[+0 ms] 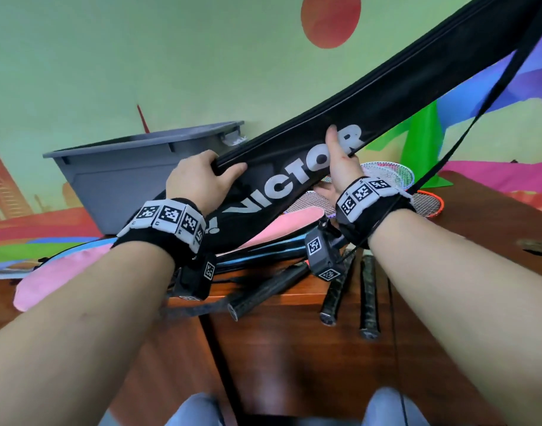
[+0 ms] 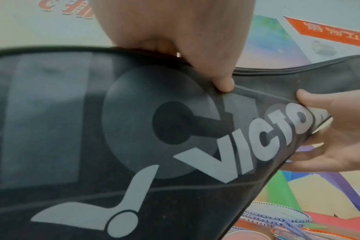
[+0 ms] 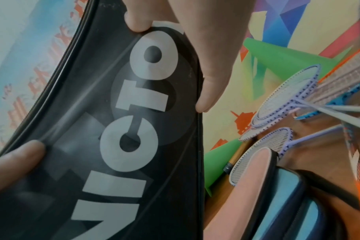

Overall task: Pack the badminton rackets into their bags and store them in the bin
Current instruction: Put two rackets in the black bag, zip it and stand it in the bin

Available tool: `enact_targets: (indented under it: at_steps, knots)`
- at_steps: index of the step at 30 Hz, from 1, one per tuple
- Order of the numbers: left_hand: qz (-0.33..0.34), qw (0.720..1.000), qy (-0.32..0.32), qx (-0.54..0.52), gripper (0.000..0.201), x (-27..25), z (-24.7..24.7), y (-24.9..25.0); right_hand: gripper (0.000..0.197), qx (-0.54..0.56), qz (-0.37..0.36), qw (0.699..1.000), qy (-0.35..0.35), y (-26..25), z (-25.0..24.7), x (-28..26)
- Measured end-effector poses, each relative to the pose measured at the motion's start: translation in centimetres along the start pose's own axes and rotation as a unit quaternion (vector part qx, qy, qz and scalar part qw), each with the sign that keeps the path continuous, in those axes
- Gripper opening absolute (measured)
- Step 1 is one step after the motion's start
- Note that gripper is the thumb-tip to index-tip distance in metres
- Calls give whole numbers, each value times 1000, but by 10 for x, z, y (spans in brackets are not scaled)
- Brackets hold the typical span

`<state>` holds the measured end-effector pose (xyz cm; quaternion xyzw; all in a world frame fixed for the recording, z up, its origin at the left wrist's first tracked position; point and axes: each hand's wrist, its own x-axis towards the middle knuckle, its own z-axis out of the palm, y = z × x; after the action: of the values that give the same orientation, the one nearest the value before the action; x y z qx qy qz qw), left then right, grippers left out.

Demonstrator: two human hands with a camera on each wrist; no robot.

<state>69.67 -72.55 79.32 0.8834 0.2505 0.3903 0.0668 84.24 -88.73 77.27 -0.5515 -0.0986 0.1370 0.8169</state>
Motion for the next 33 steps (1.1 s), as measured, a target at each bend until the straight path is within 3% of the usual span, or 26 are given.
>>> enact_targets:
  at_steps: [3, 7, 10, 12, 15, 16, 19, 22, 24, 27, 33]
  knots:
    - [21, 1000, 13, 11, 53, 14, 15, -5, 102, -19, 4, 999, 27, 8, 4, 22]
    - [56, 996, 60, 36, 50, 50, 47, -5, 126, 8, 41, 995, 94, 19, 17, 74]
    - [75, 993, 82, 50, 51, 80, 72, -11, 123, 9, 43, 993, 106, 33, 28, 118]
    - [75, 993, 74, 53, 49, 100, 86, -14, 108, -1, 55, 993, 108, 41, 37, 137]
    - [70, 996, 28, 54, 45, 123, 99, -13, 58, -5, 75, 991, 109, 45, 46, 154]
    - [69, 996, 5, 54, 44, 133, 100, -10, 56, -3, 89, 989, 115, 42, 50, 158]
    - [45, 995, -74, 46, 44, 157, 101, -7, 76, -7, 121, 981, 154, 33, 58, 173]
    - [20, 990, -140, 19, 40, 179, 91, -10, 129, -39, 138, 971, 189, 36, 50, 217]
    - [15, 984, -178, -10, 36, 196, 81, -9, 139, -52, 158, 966, 199, 20, 57, 224]
    - [15, 969, -236, -66, 30, 223, 58, -2, 101, -117, 114, 963, 216, -45, 100, 195]
    - [11, 942, -303, -146, 27, 273, -8, -6, 67, -173, 0, 957, 231, -163, 174, 153]
